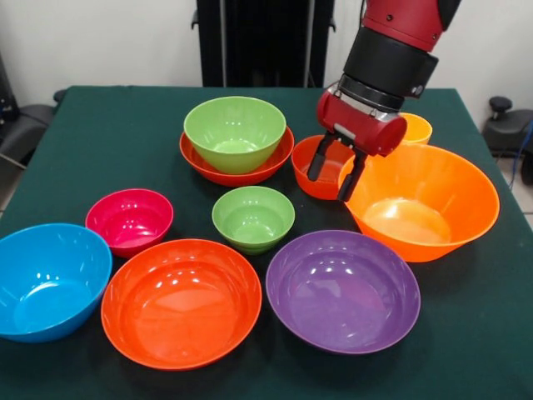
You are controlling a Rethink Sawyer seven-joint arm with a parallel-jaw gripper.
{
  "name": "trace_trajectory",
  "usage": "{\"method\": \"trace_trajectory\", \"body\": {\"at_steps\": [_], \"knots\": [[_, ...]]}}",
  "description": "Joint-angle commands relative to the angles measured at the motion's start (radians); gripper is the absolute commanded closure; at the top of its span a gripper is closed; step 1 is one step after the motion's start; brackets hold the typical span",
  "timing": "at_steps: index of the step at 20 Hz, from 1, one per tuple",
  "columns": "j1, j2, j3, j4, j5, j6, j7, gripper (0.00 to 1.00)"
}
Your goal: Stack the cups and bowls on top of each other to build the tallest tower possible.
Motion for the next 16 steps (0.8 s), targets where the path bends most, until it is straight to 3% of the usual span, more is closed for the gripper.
{"method": "trace_trajectory", "body": {"at_steps": [1, 5, 16], "knots": [[-0.034, -0.033, 0.153, 0.02, -0.071, 0.015, -0.031, 0.0], [-0.046, -0.083, 0.208, 0.066, -0.065, 0.035, -0.03, 0.0], [-0.06, -0.119, 0.259, 0.119, -0.086, 0.032, -0.038, 0.0]]}}
